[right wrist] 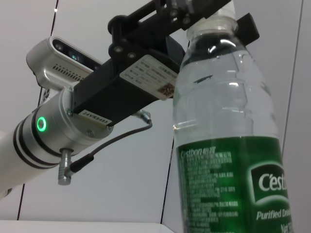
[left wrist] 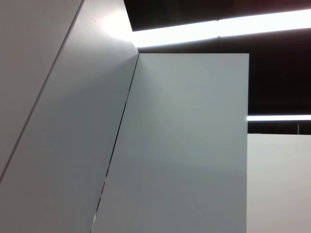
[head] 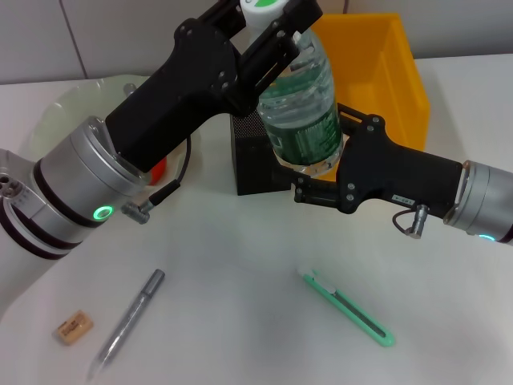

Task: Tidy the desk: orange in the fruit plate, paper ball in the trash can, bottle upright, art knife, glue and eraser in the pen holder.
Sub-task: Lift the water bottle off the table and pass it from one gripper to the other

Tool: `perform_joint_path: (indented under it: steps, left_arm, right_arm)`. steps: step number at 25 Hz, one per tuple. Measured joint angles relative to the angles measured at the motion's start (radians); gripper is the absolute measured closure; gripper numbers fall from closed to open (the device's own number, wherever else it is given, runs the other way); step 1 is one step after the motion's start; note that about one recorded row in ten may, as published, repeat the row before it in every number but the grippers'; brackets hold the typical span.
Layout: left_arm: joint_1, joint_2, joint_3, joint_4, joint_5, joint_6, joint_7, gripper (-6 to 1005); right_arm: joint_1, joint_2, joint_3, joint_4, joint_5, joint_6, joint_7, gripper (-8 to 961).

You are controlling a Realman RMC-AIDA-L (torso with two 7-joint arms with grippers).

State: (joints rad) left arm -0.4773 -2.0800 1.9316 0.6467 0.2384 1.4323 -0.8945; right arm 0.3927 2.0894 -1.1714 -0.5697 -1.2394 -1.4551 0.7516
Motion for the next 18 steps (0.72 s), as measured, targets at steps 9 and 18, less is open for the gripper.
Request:
perform_joint_path:
  steps: [9,18]
  left_arm:
    - [0.0,0.0,-0.003,0.011,-0.003,0.009,0.0,566]
    - [0.0,0.0,-0.002,0.012,-0.002,0.013,0.0,564]
  right_arm:
    - [0.0,0.0,-0.01,0.001,0.0,0.005,0.003,170]
    - [0.002,0.0,-0.01,0.017,0.0,0.008,0.004,170]
